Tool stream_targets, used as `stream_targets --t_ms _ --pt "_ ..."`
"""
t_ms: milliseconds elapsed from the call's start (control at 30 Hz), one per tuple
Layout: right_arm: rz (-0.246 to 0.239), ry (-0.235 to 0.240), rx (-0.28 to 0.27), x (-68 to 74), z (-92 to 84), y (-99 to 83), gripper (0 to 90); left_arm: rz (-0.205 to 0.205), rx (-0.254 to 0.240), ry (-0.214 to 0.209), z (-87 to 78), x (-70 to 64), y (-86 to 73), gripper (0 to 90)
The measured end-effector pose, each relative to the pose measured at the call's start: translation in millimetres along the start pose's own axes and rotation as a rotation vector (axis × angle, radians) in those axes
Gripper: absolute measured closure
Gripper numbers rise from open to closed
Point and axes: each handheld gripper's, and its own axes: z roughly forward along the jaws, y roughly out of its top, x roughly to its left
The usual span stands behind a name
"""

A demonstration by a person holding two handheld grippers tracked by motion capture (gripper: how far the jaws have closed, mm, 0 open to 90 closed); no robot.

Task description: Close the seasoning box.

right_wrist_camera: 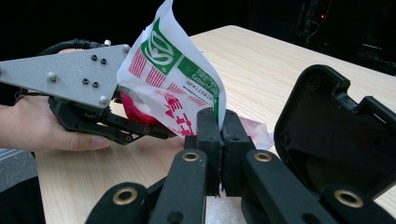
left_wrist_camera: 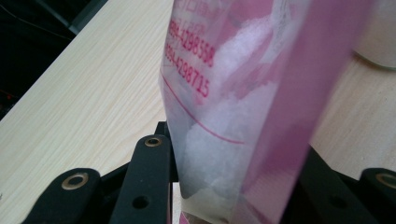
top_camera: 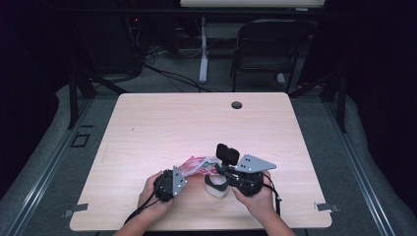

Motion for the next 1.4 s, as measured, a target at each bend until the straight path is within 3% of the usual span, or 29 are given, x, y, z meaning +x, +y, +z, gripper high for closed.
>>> stream_targets --t_ms 367,700,967,1000,1133,1267,1400 --pt "0.002 0.005 -0.005 0.0 0.0 -0.7 86.4 -0.014 -0.005 -0.019 1.2 4.2 -1.1 71.1" --pt "0.019 0.010 -0.044 -1.5 -3.2 -0.4 69.5 -0.047 -0.008 -0.034 1.7 9.1 -2.2 71.6" --pt "0.028 0.013 -0.064 -1.7 -5.3 -0.2 65.6 -0.144 -0.020 -0.055 2.3 20.0 -6.5 71.8" --pt "0.028 0.015 -0.063 -1.9 -6.0 -0.1 65.6 -0.140 -0.022 -0.051 2.2 21.8 -6.9 71.8" --pt "0.032 0.014 -0.071 -1.7 -6.8 -0.1 65.6 -0.218 -0.040 -0.077 2.0 26.9 -9.5 72.0" --pt "0.032 0.011 -0.072 -2.1 -7.0 -0.6 65.6 -0.268 -0.048 -0.102 2.0 32.5 -11.8 72.3" --pt "0.036 0.004 -0.066 -2.7 -6.8 -1.9 65.7 -0.299 -0.054 -0.107 2.2 35.7 -13.5 72.4"
